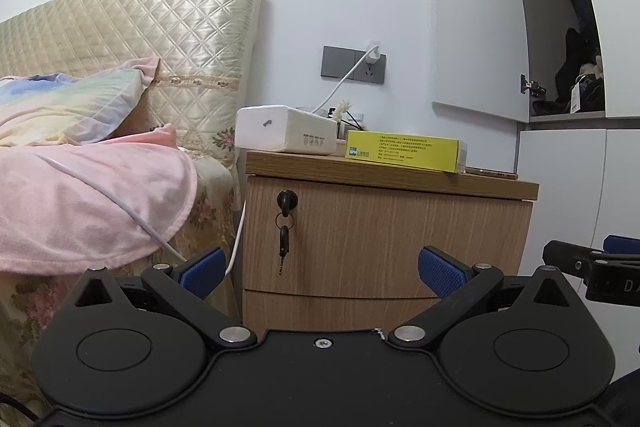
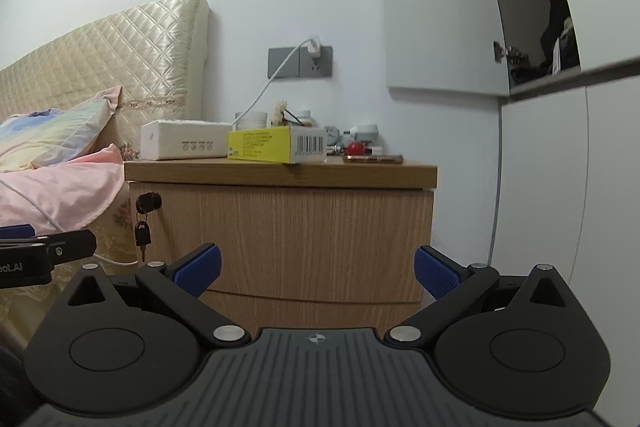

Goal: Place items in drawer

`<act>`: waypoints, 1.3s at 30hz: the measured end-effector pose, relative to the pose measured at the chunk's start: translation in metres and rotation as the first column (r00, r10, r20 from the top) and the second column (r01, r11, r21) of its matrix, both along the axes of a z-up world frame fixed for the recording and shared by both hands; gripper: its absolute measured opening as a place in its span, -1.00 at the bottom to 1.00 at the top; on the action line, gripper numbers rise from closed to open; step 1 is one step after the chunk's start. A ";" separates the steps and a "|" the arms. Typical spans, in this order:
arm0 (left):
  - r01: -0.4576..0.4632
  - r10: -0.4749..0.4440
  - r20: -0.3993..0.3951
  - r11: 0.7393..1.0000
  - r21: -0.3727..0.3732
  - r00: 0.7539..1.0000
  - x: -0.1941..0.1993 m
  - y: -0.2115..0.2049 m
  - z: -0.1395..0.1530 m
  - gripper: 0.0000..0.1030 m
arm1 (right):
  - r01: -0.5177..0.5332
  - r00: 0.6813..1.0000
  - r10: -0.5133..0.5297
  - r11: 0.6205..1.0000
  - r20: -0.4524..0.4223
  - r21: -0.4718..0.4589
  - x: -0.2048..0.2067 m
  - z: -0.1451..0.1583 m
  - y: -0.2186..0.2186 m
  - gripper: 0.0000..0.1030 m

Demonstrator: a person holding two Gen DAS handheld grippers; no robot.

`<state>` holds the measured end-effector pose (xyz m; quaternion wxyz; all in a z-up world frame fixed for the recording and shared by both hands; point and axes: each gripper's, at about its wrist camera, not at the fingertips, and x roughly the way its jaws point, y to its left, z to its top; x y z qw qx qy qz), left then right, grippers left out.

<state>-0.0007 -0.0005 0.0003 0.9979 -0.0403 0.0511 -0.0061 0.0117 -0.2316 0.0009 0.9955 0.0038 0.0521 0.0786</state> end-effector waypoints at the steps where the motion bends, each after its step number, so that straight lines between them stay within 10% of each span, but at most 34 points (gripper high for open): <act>1: 0.001 -0.001 -0.002 1.000 -0.001 1.000 -0.001 0.000 0.000 0.99 | 0.002 1.000 -0.002 1.000 -0.001 0.002 -0.001 0.000 0.000 1.00; 39: 0.005 -0.005 -0.006 1.000 -0.019 1.000 0.000 -0.003 -0.005 0.99 | -0.008 1.000 0.008 1.000 -0.013 0.028 -0.002 -0.001 -0.001 1.00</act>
